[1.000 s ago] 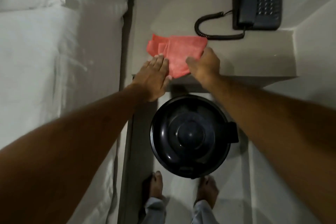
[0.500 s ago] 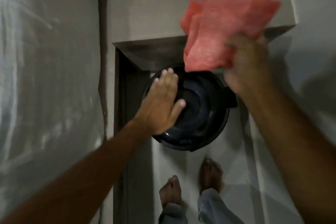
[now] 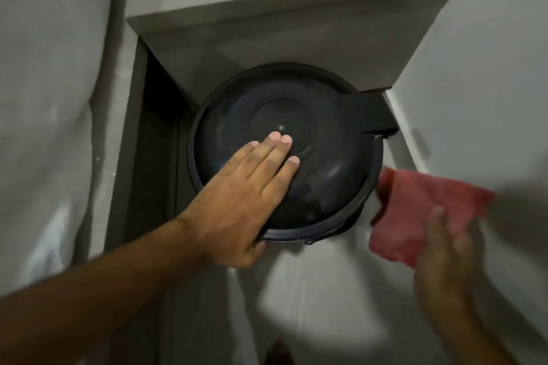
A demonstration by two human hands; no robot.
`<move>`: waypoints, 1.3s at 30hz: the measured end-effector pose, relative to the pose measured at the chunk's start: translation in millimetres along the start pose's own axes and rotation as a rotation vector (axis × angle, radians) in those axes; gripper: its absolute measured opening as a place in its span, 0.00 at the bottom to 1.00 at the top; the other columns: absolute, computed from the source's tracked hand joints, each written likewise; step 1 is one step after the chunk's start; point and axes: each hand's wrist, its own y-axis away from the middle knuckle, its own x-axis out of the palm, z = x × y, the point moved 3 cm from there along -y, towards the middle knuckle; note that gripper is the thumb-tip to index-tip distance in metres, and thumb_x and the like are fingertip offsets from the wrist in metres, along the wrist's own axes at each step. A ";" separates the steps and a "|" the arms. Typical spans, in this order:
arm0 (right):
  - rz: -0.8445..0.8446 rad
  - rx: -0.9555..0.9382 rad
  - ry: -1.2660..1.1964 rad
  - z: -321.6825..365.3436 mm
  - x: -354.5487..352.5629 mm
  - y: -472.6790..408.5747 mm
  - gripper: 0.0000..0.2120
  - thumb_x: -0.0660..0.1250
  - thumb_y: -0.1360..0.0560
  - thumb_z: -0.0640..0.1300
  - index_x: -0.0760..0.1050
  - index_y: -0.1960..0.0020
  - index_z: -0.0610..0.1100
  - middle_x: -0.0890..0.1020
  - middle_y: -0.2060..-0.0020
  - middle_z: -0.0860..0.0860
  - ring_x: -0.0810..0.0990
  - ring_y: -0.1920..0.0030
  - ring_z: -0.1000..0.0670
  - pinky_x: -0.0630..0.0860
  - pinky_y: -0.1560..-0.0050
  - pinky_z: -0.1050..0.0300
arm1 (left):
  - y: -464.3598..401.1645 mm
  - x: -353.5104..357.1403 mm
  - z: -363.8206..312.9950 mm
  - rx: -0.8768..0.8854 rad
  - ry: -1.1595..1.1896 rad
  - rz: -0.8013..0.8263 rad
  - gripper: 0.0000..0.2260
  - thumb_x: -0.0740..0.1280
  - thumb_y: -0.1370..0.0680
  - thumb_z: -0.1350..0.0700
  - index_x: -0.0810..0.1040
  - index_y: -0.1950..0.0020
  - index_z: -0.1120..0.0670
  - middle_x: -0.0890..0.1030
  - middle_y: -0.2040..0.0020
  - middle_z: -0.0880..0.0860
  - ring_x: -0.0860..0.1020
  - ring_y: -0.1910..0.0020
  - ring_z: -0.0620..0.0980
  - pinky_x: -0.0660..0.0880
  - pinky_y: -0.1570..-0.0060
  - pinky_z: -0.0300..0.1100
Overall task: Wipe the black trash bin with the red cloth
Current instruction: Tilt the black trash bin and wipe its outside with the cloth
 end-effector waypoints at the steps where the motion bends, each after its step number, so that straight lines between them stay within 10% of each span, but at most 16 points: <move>1: -0.043 -0.018 -0.108 -2.0 -0.1 9.9 0.11 0.67 0.24 0.54 0.80 0.48 0.48 0.86 0.61 0.60 0.82 0.63 0.65 0.78 0.63 0.72 | 0.4 0.5 -2.5 -0.009 -0.026 -0.012 0.51 0.69 0.42 0.46 0.59 0.24 0.66 0.57 0.22 0.70 0.52 0.21 0.66 0.53 0.25 0.61; 6: 0.004 0.073 -0.273 -14.0 29.8 17.4 0.20 0.61 0.21 0.55 0.75 0.34 0.47 0.84 0.43 0.46 0.83 0.44 0.45 0.79 0.39 0.43 | 3.7 -4.5 -16.4 -0.041 -0.084 -0.003 0.49 0.68 0.38 0.44 0.59 0.23 0.66 0.57 0.22 0.68 0.52 0.21 0.65 0.56 0.25 0.60; 12: 0.031 0.088 -0.387 -3.0 28.0 6.2 0.16 0.59 0.17 0.52 0.72 0.32 0.48 0.82 0.41 0.44 0.81 0.43 0.43 0.76 0.37 0.40 | -15.8 -43.5 -13.2 -0.122 -0.037 0.063 0.50 0.67 0.35 0.39 0.53 0.21 0.63 0.56 0.20 0.65 0.54 0.21 0.60 0.43 0.25 0.41; 15: 0.024 0.069 -0.360 -3.8 12.4 23.3 0.17 0.60 0.18 0.55 0.69 0.31 0.55 0.79 0.40 0.46 0.80 0.41 0.41 0.76 0.37 0.34 | -41.2 -82.6 2.7 -0.272 0.167 -0.004 0.37 0.66 0.36 0.42 0.71 0.31 0.61 0.77 0.34 0.62 0.75 0.35 0.61 0.68 0.30 0.49; 16: 0.047 0.033 -0.325 -8.6 9.5 28.9 0.17 0.59 0.19 0.56 0.70 0.31 0.56 0.80 0.41 0.45 0.81 0.41 0.42 0.79 0.40 0.37 | -47.6 -90.1 5.7 -0.299 0.239 -0.047 0.30 0.65 0.35 0.44 0.76 0.38 0.60 0.81 0.42 0.61 0.79 0.44 0.61 0.75 0.48 0.52; 18: 0.136 -0.052 -0.234 -14.6 11.9 39.1 0.23 0.58 0.20 0.61 0.69 0.27 0.54 0.82 0.40 0.48 0.83 0.44 0.53 0.84 0.52 0.57 | -59.4 -93.3 11.4 -0.342 0.301 -0.116 0.23 0.65 0.34 0.46 0.79 0.45 0.58 0.83 0.52 0.59 0.80 0.53 0.61 0.77 0.52 0.53; 20: 0.247 -0.136 -0.238 -22.1 21.4 45.6 0.28 0.59 0.22 0.59 0.65 0.24 0.55 0.77 0.31 0.53 0.79 0.36 0.58 0.78 0.42 0.64 | -68.1 -88.0 14.9 -0.391 0.307 -0.155 0.22 0.64 0.32 0.45 0.80 0.46 0.58 0.84 0.56 0.59 0.81 0.56 0.61 0.77 0.54 0.53; 26: 0.280 -0.528 0.258 7.5 76.9 58.5 0.31 0.51 0.22 0.63 0.49 0.20 0.58 0.54 0.19 0.51 0.55 0.21 0.44 0.58 0.23 0.37 | -86.7 -81.5 10.7 -0.447 0.354 -0.162 0.24 0.66 0.32 0.40 0.82 0.41 0.52 0.86 0.50 0.55 0.82 0.51 0.56 0.79 0.49 0.51; 31: 0.011 -0.917 0.600 65.7 138.0 59.3 0.27 0.60 0.22 0.55 0.63 0.26 0.46 0.70 0.26 0.40 0.65 0.26 0.32 0.61 0.30 0.30 | -102.0 -82.0 19.1 -0.488 0.310 -0.116 0.26 0.68 0.28 0.34 0.82 0.42 0.53 0.86 0.52 0.54 0.83 0.54 0.50 0.81 0.51 0.49; 39: 0.153 -1.337 0.852 41.2 149.6 44.7 0.28 0.54 0.19 0.59 0.56 0.21 0.52 0.60 0.21 0.47 0.52 0.23 0.30 0.48 0.28 0.24 | -99.1 -73.0 39.6 -0.558 0.293 -0.137 0.29 0.68 0.27 0.34 0.80 0.39 0.56 0.83 0.51 0.54 0.81 0.55 0.50 0.82 0.53 0.49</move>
